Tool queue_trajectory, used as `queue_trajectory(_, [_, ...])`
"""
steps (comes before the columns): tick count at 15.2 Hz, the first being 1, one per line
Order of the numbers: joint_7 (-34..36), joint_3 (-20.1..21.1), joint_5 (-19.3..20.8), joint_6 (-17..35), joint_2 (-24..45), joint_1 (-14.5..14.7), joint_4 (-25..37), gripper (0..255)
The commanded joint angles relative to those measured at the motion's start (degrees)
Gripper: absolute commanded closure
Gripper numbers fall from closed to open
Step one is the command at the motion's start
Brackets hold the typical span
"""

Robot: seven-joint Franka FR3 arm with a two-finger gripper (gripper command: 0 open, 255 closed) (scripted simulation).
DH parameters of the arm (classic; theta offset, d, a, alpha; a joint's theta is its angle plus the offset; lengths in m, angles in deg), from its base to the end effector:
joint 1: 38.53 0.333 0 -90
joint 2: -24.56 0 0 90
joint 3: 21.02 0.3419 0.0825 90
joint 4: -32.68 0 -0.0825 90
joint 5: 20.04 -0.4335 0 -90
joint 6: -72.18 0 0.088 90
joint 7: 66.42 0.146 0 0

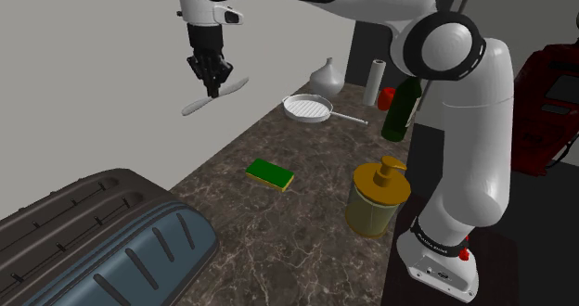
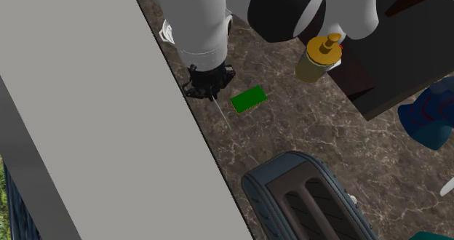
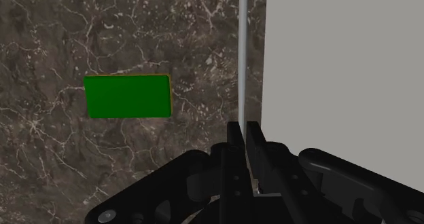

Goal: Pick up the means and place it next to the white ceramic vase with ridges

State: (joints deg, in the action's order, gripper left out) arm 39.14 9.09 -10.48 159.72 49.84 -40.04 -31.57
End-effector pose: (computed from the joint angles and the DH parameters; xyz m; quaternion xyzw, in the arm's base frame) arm 0.6842 0.2489 0.5739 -0.7657 0.6426 0.0189 0.0181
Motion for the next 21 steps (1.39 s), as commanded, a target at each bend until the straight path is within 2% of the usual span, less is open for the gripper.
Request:
queue_trajectory(1, [0.03,-0.05,0.36,-1.94,0.76,0.58,2.66,255])
queue_trajectory(6, [0.18,-0.28,1.58,-7.08,3.32,2.60,10.37,255])
queue_trajectory(9, [-3.44,-0.18,-1.68,-3.48,-3.42,-3.55,0.26,255])
queue_trajectory(13, [-9.08,-1.16,-5.34,-0.64,-10.36,-9.88,-9.01,255])
queue_trajectory(21, [-21.24,-5.41,-10.33,1.82,-19.96,-18.81,-20.41,255])
